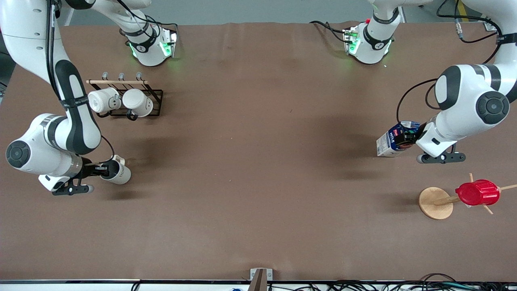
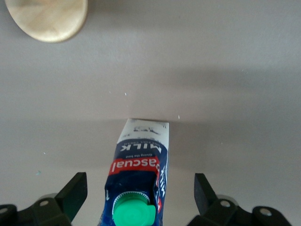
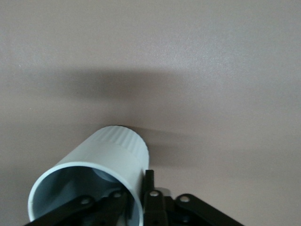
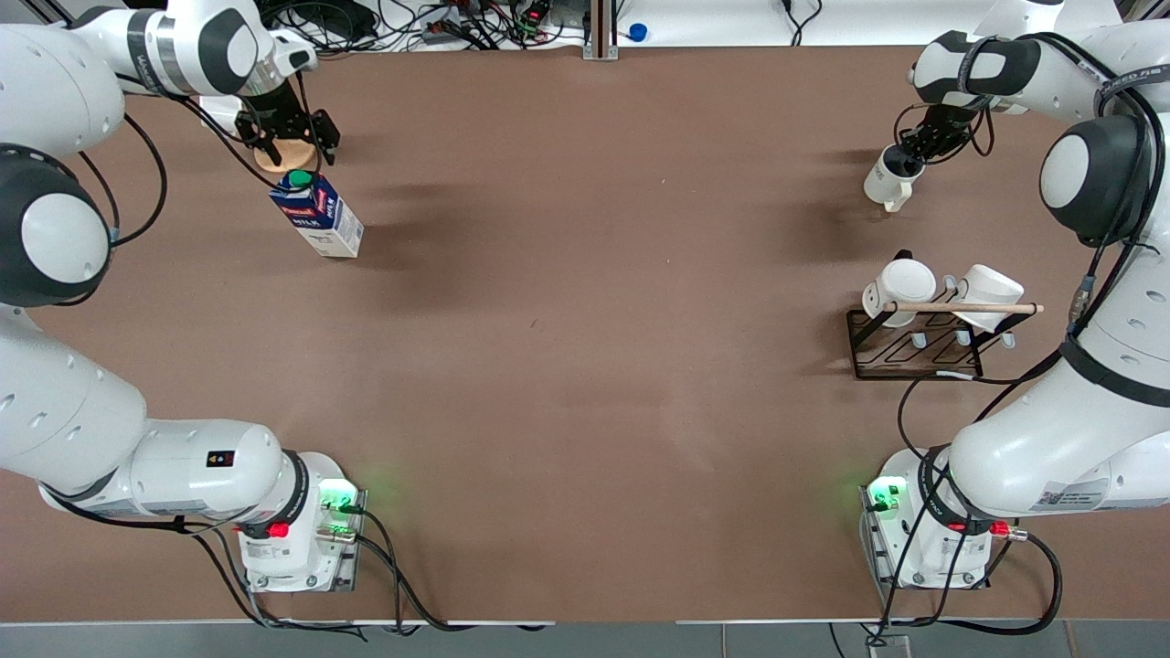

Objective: Place cup and milk on table
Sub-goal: 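Grasp the white mug with the right gripper while the left gripper grasps the carton, then carry the mug and carton toward the table middle with both grippers, then set the mug down, open the right gripper and withdraw it, then lower the milk carton beside the mug with the left gripper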

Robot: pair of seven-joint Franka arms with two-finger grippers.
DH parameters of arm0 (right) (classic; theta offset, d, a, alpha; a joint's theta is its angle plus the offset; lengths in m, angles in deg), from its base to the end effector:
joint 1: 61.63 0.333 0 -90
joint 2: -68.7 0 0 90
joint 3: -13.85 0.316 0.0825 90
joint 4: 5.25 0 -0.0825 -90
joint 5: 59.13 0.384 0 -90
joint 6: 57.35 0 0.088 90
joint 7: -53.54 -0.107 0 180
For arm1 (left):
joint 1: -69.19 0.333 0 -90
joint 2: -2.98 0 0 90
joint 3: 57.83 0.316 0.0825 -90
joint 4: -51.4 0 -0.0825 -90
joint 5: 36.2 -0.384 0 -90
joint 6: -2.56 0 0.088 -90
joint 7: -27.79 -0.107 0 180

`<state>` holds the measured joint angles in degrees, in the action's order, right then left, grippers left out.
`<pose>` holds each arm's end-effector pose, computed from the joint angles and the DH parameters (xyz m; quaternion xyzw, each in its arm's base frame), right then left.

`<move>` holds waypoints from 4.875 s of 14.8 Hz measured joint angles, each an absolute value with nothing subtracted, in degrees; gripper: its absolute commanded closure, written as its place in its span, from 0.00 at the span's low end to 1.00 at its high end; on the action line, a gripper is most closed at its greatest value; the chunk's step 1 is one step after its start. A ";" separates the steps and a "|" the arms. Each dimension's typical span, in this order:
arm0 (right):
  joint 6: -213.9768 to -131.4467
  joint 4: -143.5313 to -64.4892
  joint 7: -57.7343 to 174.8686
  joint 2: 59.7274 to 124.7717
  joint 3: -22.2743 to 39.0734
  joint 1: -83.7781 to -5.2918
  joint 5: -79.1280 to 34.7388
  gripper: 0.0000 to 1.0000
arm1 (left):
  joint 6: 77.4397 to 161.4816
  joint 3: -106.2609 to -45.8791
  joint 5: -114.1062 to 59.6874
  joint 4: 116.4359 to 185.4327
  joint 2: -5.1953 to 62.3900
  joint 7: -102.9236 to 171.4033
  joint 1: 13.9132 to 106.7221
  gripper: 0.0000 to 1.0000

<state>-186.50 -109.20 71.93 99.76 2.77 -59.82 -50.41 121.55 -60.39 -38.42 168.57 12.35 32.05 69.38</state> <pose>0.6347 -0.0913 0.2380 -0.9982 -0.0401 0.0415 0.0169 0.5633 -0.0209 0.3515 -0.9977 -0.0060 0.0649 0.0164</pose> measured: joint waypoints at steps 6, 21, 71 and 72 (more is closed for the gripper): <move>-174.54 -102.76 69.13 98.49 2.98 -59.21 -49.88 1.00 | 121.60 -60.43 -37.24 170.04 12.35 32.14 69.38 0.00; -172.48 -102.45 12.20 89.85 36.38 -49.50 -58.30 0.98 | 119.66 -60.40 -37.20 170.52 12.27 32.19 69.46 0.91; -145.65 -88.35 53.39 71.42 10.02 -60.10 -59.84 0.00 | 119.11 -67.48 -37.66 150.02 26.55 67.05 36.51 0.92; -145.63 -88.35 53.39 71.50 9.96 -60.12 -59.62 0.00 | 119.11 -67.50 -37.66 149.70 26.85 67.05 36.48 0.92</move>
<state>-145.63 -88.35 53.39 71.50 9.96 -60.12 -59.62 119.11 -67.50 -37.66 149.70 26.85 67.05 36.48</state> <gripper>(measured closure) 0.000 0.612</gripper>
